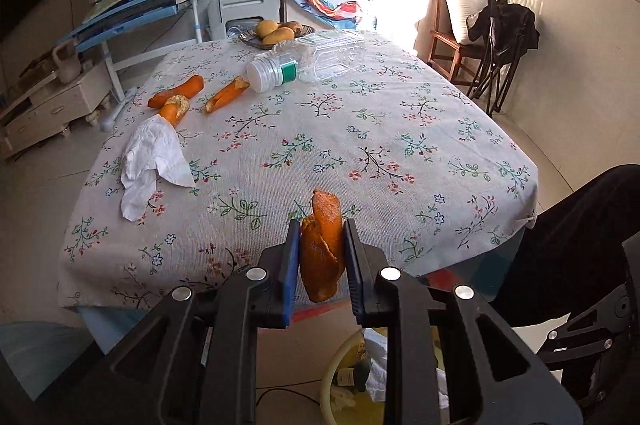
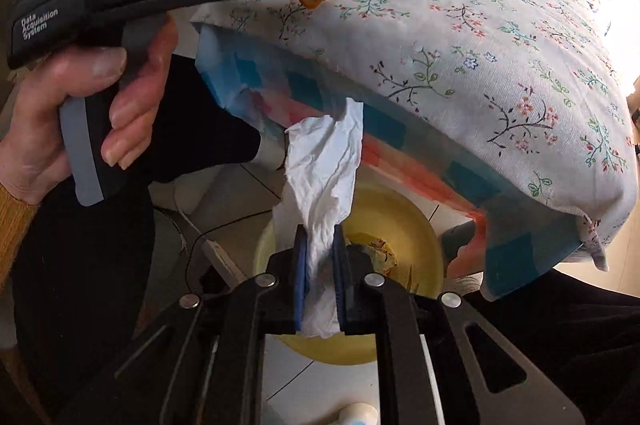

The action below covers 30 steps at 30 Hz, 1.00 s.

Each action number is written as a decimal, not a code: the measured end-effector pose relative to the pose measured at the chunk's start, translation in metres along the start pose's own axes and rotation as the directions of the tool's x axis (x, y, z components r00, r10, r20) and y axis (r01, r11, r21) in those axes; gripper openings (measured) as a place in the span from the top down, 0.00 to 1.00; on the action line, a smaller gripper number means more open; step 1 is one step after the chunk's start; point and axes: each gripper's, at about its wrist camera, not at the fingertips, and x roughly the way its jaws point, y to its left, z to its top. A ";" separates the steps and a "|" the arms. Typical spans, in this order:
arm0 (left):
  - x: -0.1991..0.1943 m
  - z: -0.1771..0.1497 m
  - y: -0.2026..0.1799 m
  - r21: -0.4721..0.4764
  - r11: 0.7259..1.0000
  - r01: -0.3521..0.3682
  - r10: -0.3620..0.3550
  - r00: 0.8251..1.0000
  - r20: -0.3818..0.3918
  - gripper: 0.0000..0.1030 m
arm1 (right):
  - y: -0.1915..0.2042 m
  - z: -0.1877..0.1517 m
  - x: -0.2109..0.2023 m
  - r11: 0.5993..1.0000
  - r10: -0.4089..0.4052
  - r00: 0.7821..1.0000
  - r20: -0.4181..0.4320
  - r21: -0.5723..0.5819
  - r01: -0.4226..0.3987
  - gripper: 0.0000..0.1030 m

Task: Collect trash
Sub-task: 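Open the right tool then the left tool over the yellow basin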

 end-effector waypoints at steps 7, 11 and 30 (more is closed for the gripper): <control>-0.001 -0.019 -0.013 0.041 0.999 0.026 -0.024 0.998 -0.052 0.80 | -0.018 -0.008 -0.025 0.994 -0.049 0.994 0.102 0.102 0.039 0.56; 0.000 -0.029 -0.022 0.068 0.996 0.053 -0.047 0.995 -0.087 0.80 | -0.046 -0.011 -0.055 0.967 -0.057 0.961 0.271 0.256 -0.015 0.44; -0.033 -0.021 0.013 -0.109 0.991 -0.074 0.077 0.997 0.029 0.24 | -0.073 -0.019 -0.083 0.897 -0.069 0.882 0.467 0.416 -0.150 0.33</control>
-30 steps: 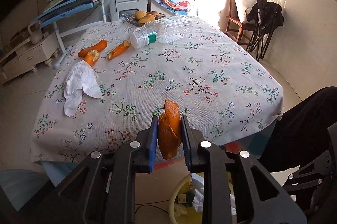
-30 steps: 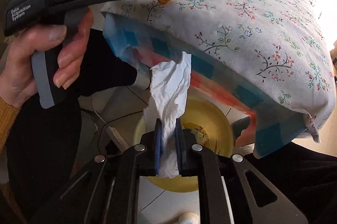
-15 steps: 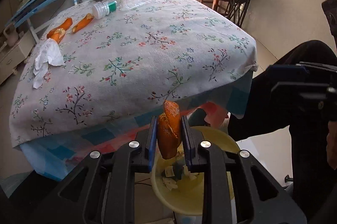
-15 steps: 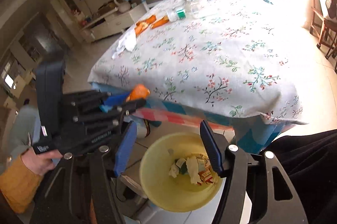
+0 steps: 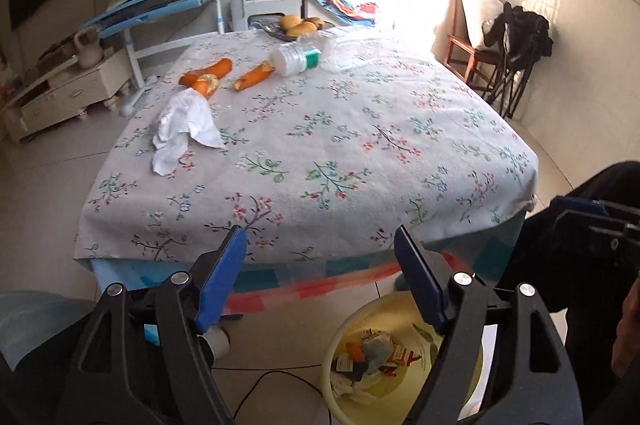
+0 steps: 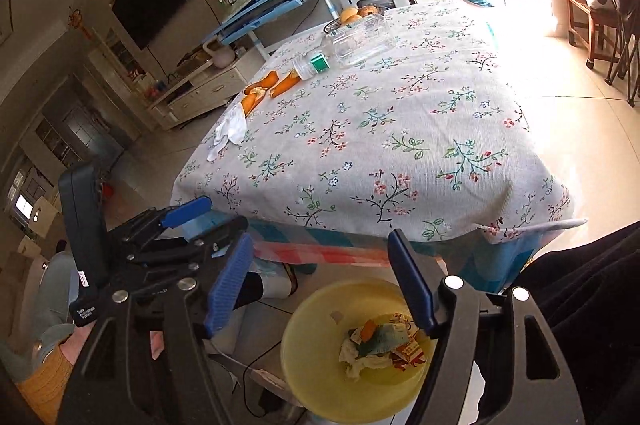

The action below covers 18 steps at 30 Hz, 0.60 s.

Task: Collect trash
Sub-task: 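Open the right tool then the left tool over the yellow basin, then grasp a white tissue with the left tool while the right tool grasps an orange peel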

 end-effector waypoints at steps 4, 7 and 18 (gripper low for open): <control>-0.010 0.008 0.039 -0.181 0.982 -0.050 0.060 0.997 0.051 0.20 | 0.005 -0.002 0.007 1.000 -0.005 1.000 -0.023 -0.028 0.004 0.32; -0.014 0.013 0.057 -0.252 0.966 -0.066 0.086 0.994 0.072 0.18 | 0.009 -0.003 0.013 0.999 -0.001 0.999 -0.043 -0.044 -0.001 0.31; 0.014 0.102 0.091 -0.101 0.978 -0.180 0.187 0.980 0.066 0.10 | 0.034 0.043 0.041 0.990 0.029 0.998 -0.062 -0.135 -0.037 0.31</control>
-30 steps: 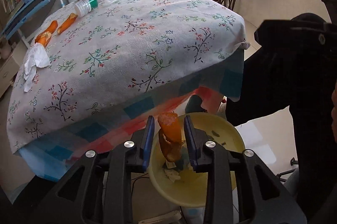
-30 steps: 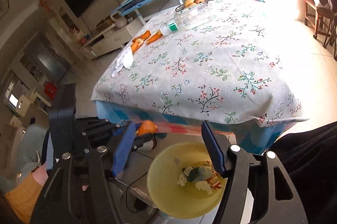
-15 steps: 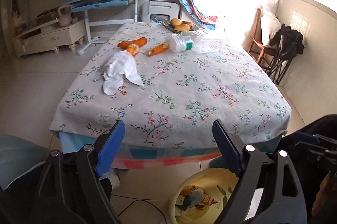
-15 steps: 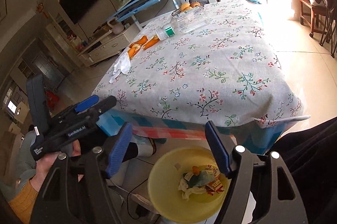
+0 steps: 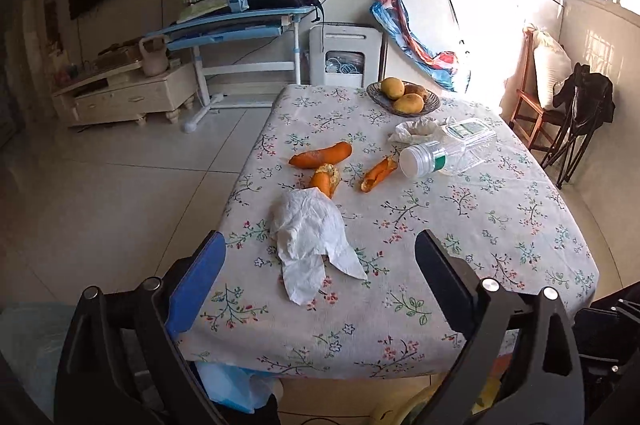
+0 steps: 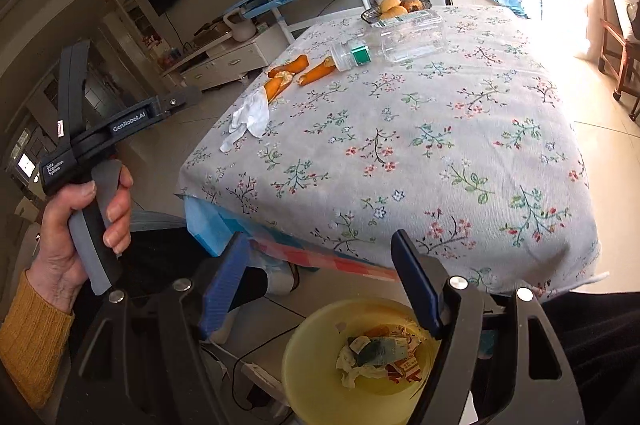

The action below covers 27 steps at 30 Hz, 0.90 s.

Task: Collect trash
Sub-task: 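Grasp a white tissue with the left tool while the right tool grasps an orange peel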

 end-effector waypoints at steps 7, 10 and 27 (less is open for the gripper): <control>0.041 -0.011 0.022 -0.153 0.988 -0.002 -0.013 0.995 -0.097 0.10 | -0.002 0.026 0.039 0.998 0.051 0.999 -0.014 0.033 -0.050 0.31; 0.047 -0.006 0.014 -0.037 0.999 -0.025 0.022 0.997 -0.072 0.10 | 0.001 0.039 0.053 0.996 0.075 0.997 -0.020 0.044 -0.074 0.31; 0.078 -0.008 0.025 0.028 0.999 -0.018 0.023 0.983 -0.183 0.10 | 0.047 0.149 0.205 0.986 0.130 0.980 -0.148 0.122 -0.112 0.59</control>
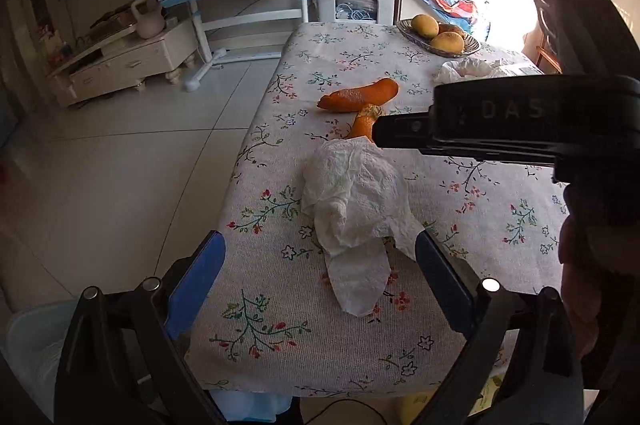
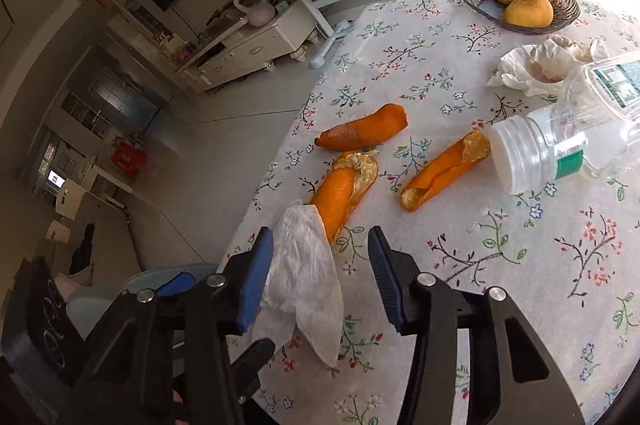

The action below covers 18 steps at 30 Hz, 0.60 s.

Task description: Collect trash

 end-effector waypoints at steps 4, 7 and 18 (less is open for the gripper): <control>0.014 0.014 -0.003 -0.003 1.000 -0.017 0.017 1.000 0.008 0.11 | 0.000 0.012 0.024 0.997 -0.070 0.997 -0.040 -0.012 0.070 0.65; 0.030 0.025 -0.001 -0.012 1.000 0.004 -0.005 1.000 -0.015 0.11 | 0.004 0.019 0.029 0.995 -0.098 0.994 -0.057 -0.036 0.096 0.66; 0.037 0.016 -0.009 0.027 0.991 0.128 -0.126 0.989 -0.072 0.82 | 0.005 0.015 0.014 0.993 -0.076 0.997 -0.002 -0.092 0.075 0.82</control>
